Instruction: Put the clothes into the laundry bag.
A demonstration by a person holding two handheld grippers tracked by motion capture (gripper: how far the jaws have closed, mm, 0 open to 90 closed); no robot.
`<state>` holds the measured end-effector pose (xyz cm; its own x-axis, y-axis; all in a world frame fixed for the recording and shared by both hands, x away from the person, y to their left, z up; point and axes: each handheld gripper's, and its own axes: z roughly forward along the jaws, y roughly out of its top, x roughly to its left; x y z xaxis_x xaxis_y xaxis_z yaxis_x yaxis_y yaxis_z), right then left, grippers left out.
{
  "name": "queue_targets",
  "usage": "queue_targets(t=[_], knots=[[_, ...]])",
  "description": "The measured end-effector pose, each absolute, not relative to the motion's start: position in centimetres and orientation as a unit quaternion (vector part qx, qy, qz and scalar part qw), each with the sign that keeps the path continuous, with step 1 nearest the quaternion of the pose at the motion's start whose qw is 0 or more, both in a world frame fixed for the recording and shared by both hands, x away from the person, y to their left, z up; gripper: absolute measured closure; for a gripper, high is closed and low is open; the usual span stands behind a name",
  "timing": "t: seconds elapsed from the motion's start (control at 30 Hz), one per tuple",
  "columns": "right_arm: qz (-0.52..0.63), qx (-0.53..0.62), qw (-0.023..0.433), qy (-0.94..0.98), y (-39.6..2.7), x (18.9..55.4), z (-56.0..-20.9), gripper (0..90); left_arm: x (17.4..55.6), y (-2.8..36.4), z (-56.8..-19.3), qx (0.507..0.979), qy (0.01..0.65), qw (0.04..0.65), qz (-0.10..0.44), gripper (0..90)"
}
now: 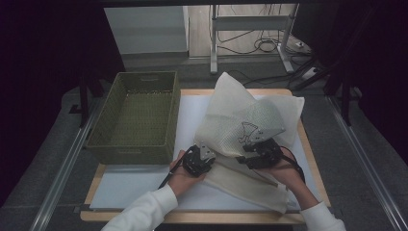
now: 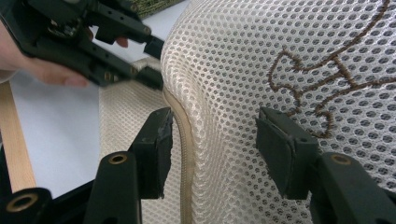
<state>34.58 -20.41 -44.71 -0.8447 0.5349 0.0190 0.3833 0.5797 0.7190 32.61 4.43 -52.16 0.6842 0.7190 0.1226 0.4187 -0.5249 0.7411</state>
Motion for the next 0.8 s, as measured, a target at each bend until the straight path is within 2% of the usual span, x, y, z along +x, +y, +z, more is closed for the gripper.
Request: queue_targets(t=[0.1,0.27,0.4,0.5,0.63,0.73,0.8], knots=[[0.378,0.262,0.099,0.883,-20.4,34.6,-44.7,46.7,32.3,5.7,-51.6,0.836,0.346,0.375,0.201,82.9],[0.378,0.26,0.099,0.883,-20.4,34.6,-44.8,47.7,31.1,8.2,-51.1,0.815,0.369,0.41,0.177,83.0],[0.378,0.252,0.103,0.885,-20.4,34.5,-44.8,52.9,29.7,10.0,-51.0,0.802,0.377,0.428,0.178,82.7],[0.376,0.251,0.107,0.886,-20.2,34.4,-44.7,53.4,29.2,11.0,-51.2,0.799,0.382,0.429,0.179,82.6],[0.367,0.24,0.141,0.888,-19.7,34.0,-44.5,54.9,28.9,12.3,-51.8,0.791,0.401,0.435,0.157,82.0],[0.368,0.232,0.158,0.887,-19.3,33.7,-44.1,62.4,28.8,13.0,-52.5,0.791,0.411,0.429,0.145,82.0],[0.366,0.23,0.16,0.887,-19.1,33.6,-44.0,71.1,28.7,13.3,-52.8,0.792,0.415,0.426,0.141,81.9]])
